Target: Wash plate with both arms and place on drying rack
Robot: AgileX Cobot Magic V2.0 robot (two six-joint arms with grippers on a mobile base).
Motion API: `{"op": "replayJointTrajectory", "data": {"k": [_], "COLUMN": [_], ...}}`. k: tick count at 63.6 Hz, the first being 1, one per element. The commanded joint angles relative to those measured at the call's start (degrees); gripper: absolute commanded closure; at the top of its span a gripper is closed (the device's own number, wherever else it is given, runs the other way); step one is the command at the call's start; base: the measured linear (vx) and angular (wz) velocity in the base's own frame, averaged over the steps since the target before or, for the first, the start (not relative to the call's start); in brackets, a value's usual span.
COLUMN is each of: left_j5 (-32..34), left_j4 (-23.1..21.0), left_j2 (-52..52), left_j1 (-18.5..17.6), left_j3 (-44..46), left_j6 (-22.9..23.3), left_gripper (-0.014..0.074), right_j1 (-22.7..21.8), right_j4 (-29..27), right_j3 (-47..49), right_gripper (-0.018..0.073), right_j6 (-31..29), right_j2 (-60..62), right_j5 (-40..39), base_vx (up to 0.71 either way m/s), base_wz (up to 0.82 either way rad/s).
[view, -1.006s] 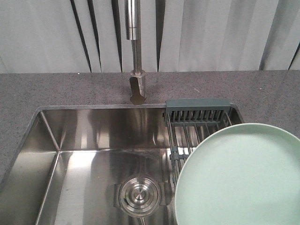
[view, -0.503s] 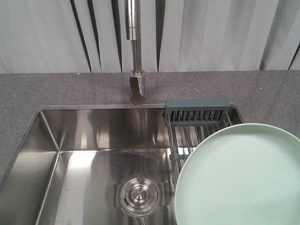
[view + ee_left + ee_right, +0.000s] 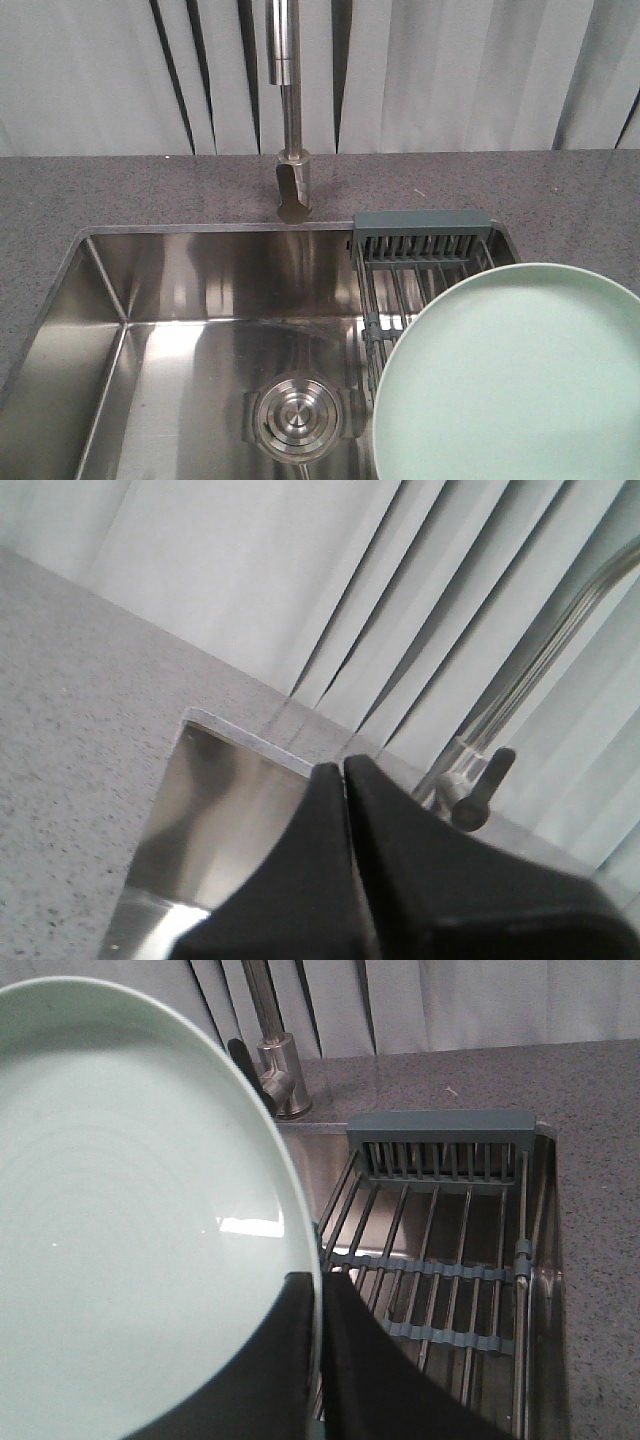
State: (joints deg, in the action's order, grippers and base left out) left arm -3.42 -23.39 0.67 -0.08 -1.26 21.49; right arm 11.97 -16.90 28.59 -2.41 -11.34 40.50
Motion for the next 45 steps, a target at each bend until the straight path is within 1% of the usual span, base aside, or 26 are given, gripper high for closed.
{"op": "replayJointTrajectory", "data": {"k": [1, 8, 11, 14, 16, 18, 20, 23, 26, 28, 30, 34, 36, 41, 45], "left_j5": [4.33, 4.69, 4.87, 4.92, 4.98, 5.18, 5.41, 5.66, 5.81, 5.81, 5.67, 5.47, 5.47, 5.37, 4.36], "left_j4": [-2.03, -2.16, -3.39, -6.19, -8.52, -12.09, -14.89, -20.61, -24.14, -25.67, -26.7, -26.81, -26.42, -24.1, -22.14], "left_j2": [0.23, 0.23, 0.23, 0.23, 0.23, 0.23, 0.23, 0.23, 0.23, 0.23, 0.23, 0.23, 0.23, -0.05, -1.35], "left_j1": [-0.29, -0.29, -0.29, -0.29, -0.29, -0.29, -0.29, -0.29, -0.29, -0.29, -0.29, -0.29, -0.29, -0.29, -0.29], "left_j3": [1.6, 1.6, 1.6, 1.65, 1.65, 1.78, 1.78, 1.87, 2.32, 2.95, 4.32, 7.93, 9.92, 15.96, 20.92], "left_j6": [2.4, 2.61, 2.98, 4.42, 6.4, 8.87, 10.51, 13.06, 13.49, 13.38, 12.78, 11.68, 9.85, 3.68, -3.44], "left_gripper": [0.0603, 0.0603, 0.0603, 0.0603, 0.0603, 0.0603, 0.0603, 0.0603, 0.0603, 0.0603, 0.0603, 0.0603, 0.0603, 0.0603, 0.0603], "right_j1": [-0.19, -0.19, -0.19, -0.19, -0.19, -0.19, -0.19, -0.19, -0.19, -0.19, -0.19, -0.19, -0.19, -0.19, -0.19], "right_j4": [-0.27, -0.27, -0.27, -0.27, -0.27, -0.27, -0.27, -0.27, -0.27, -0.27, -0.27, -0.27, -0.27, -0.27, -0.27], "right_j3": [1.5, 1.5, 1.5, 1.5, 1.5, 1.5, 1.5, 1.5, 1.5, 1.5, 1.5, 1.5, 1.5, 1.5, 1.5], "right_gripper": [0.0564, 0.0564, 0.0564, 0.0564, 0.0564, 0.0564, 0.0564, 0.0564, 0.0564, 0.0564, 0.0564, 0.0564, 0.0564, 0.0564, 0.0564], "right_j6": [0.0, 0.0, 0.0, 0.0, 0.0, 0.0, 0.0, 0.0, 0.0, 0.0, 0.0, 0.0, 0.0, 0.0, 0.0], "right_j2": [-0.74, -0.74, -0.74, -0.74, -0.74, -0.74, -0.74, -0.74, -0.74, -0.74, -0.74, -0.74, -0.74, -0.74, -0.74], "right_j5": [-4.74, -4.74, -4.74, -4.74, -4.74, -4.74, -4.74, -4.74, -4.74, -4.74, -4.74, -4.74, -4.74, -4.74, -4.74], "base_vx": [0.0, 0.0, 0.0, 0.0, 0.0, 0.0, 0.0, 0.0, 0.0, 0.0, 0.0, 0.0, 0.0, 0.0, 0.0], "base_wz": [0.0, 0.0, 0.0, 0.0, 0.0, 0.0, 0.0, 0.0, 0.0, 0.0, 0.0, 0.0, 0.0, 0.0, 0.0]}}
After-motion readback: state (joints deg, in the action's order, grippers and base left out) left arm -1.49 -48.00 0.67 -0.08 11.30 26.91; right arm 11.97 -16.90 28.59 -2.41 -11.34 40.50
